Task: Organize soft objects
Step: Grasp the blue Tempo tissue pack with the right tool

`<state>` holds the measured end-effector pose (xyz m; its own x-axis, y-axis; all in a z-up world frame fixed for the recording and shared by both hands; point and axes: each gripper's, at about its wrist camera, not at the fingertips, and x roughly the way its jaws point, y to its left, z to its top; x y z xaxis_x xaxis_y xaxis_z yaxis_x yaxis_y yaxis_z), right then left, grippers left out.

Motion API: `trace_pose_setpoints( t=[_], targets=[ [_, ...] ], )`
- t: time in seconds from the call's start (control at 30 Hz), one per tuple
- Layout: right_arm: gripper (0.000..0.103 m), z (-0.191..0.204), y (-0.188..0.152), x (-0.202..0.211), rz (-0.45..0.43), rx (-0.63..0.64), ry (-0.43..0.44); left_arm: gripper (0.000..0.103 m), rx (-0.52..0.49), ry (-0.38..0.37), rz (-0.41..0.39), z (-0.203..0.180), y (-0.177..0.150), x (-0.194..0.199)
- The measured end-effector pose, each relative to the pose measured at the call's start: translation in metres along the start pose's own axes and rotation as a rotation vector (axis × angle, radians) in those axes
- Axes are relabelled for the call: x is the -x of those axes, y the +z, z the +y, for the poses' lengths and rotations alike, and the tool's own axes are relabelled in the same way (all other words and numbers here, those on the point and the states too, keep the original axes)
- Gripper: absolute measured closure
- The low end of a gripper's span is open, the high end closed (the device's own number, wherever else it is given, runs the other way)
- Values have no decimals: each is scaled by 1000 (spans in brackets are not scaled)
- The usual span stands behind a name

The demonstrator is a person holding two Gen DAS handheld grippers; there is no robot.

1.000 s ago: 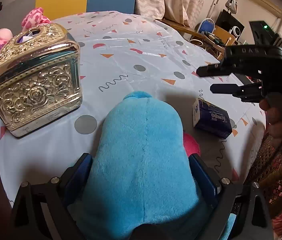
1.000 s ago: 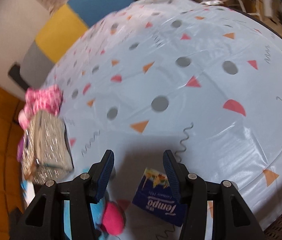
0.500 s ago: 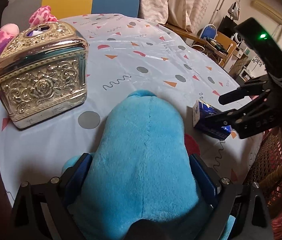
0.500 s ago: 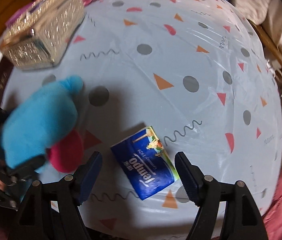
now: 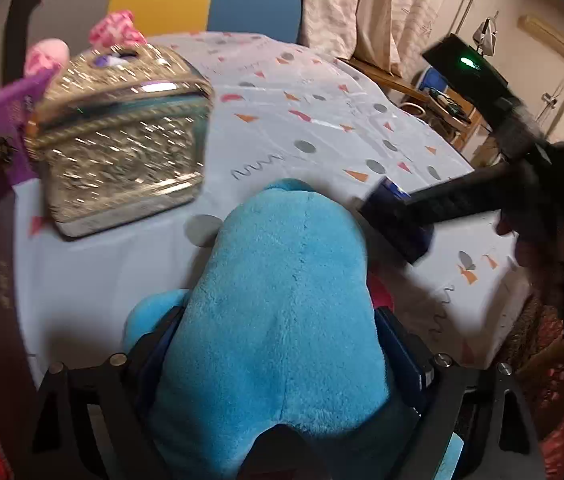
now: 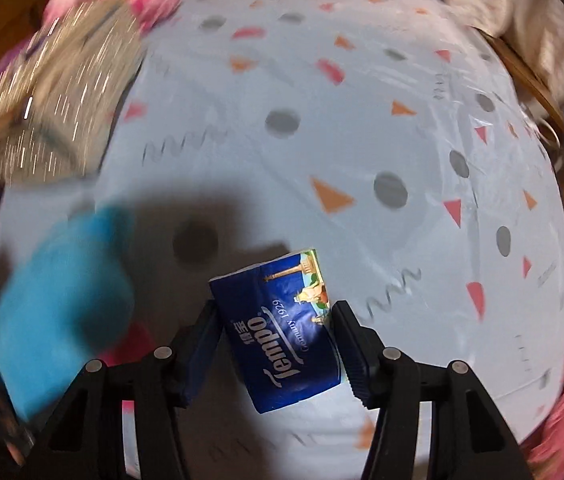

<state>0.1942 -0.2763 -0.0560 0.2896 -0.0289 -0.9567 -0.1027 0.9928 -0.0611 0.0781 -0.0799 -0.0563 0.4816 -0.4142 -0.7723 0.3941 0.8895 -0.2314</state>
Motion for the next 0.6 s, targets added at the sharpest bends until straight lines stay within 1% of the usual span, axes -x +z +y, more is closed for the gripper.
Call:
trace_pose_setpoints(
  t=[0.07, 0.13, 0.2, 0.23, 0.37, 0.5, 0.6],
  targets=[
    [46, -2, 7, -9, -28, -61, 42, 12, -3, 32, -25, 2, -3, 5],
    [46, -2, 10, -19, -44, -92, 48, 11, 10, 55, -39, 8, -5, 8],
    [48, -3, 11, -28, -21, -90, 44, 10, 22, 51, -42, 13, -6, 6],
    [49, -3, 11, -26, -35, -81, 43, 10, 24, 51, -45, 14, -7, 4],
    [49, -1, 7, -25, -52, -64, 49, 9, 6, 69, -64, 10, -10, 1],
    [49, -6, 5, -27, -53, -70, 61, 9, 12, 56, -71, 12, -12, 0],
    [48, 0, -1, -28, -59, -58, 51, 9, 16, 59, -71, 13, -11, -1]
  ],
)
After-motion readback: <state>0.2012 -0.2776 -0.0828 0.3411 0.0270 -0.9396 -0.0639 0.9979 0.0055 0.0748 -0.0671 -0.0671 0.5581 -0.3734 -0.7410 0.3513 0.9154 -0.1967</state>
